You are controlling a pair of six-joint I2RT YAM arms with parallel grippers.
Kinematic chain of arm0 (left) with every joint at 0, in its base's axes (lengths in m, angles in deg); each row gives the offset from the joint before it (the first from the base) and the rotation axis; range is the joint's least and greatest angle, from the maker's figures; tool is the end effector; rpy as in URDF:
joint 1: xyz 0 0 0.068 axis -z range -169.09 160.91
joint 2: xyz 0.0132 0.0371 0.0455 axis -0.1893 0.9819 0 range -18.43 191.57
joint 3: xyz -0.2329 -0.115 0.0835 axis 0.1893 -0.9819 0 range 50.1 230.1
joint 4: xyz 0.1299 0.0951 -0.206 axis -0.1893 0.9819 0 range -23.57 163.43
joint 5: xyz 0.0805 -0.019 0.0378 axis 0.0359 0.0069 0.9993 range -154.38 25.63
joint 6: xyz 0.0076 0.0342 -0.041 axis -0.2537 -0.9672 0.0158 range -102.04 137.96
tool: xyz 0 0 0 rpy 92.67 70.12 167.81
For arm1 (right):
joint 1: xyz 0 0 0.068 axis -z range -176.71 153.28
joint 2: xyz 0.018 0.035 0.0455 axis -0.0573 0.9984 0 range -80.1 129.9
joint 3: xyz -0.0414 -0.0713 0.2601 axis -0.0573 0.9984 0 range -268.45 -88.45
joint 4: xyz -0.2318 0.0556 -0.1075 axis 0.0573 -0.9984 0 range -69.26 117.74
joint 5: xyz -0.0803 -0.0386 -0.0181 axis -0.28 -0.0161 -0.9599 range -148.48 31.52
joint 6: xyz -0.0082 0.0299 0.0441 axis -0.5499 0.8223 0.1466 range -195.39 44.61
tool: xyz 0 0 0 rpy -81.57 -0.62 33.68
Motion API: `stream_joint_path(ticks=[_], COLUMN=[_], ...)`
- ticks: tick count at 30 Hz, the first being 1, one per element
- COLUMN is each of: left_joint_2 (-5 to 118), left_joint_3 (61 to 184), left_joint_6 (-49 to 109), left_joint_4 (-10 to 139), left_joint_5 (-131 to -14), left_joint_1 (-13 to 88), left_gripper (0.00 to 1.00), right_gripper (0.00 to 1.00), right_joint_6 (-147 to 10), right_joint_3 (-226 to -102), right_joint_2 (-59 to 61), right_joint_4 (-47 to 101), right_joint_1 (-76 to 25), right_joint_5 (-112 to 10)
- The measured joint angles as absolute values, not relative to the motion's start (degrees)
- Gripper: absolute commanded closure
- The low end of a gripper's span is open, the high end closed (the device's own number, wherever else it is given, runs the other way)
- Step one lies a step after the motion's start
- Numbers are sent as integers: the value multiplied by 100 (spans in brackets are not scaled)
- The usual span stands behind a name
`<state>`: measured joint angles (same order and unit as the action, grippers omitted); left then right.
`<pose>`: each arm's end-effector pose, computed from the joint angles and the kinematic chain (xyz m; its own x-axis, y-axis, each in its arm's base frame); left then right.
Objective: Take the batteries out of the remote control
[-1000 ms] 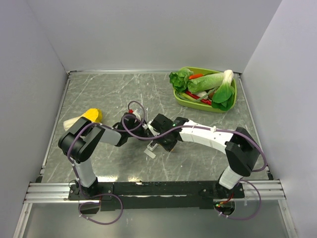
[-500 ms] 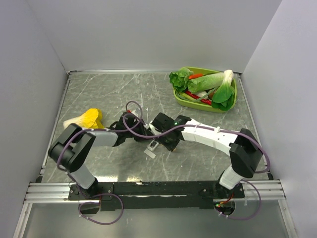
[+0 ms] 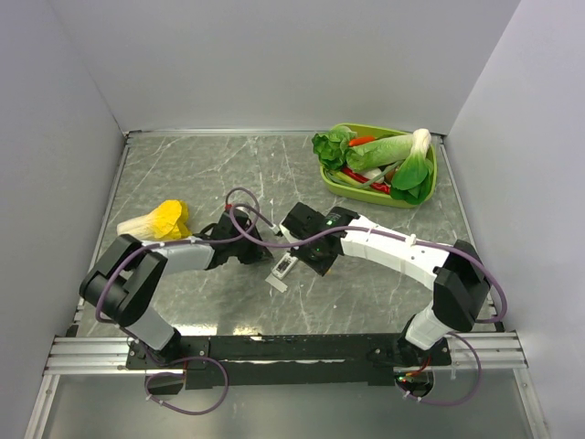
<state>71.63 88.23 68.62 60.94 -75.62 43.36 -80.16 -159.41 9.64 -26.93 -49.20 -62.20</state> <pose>0.2442 -0.1635 0.1428 -0.8823 -0.3377 -0.3277 -0.0672 0.7797 -0.6226 0.1853 0.2375 0.2505 -0.5168 -0.8095 -0.2787 -0.8261 0.5570 -0.0857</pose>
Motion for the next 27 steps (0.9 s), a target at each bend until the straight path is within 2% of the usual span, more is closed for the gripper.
stream_joint_path(ticks=[13, 14, 15, 19, 24, 27], left_joint_2=[7482, 7480, 7469, 7104, 5959, 5259], left_joint_3=[8517, 8469, 8434, 8397, 8215, 7896], left_joint_6=[7181, 7235, 7275, 7360, 7340, 7391], left_joint_4=[5112, 5066, 5042, 5182, 5182, 4865], left_joint_5=[-8371, -8419, -8449, -8373, -8004, -7925], left_joint_1=[4616, 4624, 4627, 4627, 4585, 4559], left_gripper=[82, 80, 71, 52, 41, 39], right_gripper=[100, 100, 100, 100, 100, 100], right_joint_6=[-8106, -8117, -8123, -8128, -8128, -8091], right_joint_3=[-15993, -15993, -15993, -15997, -15934, -15805], right_joint_2=[1016, 1016, 1016, 1014, 937, 730], right_joint_4=[-2953, -2971, -2984, -2982, -2755, -2540], right_joint_1=[-4918, -4916, -4907, -4861, -4735, -4601], right_joint_5=[-6214, -6214, -6214, -6161, -5814, -5591])
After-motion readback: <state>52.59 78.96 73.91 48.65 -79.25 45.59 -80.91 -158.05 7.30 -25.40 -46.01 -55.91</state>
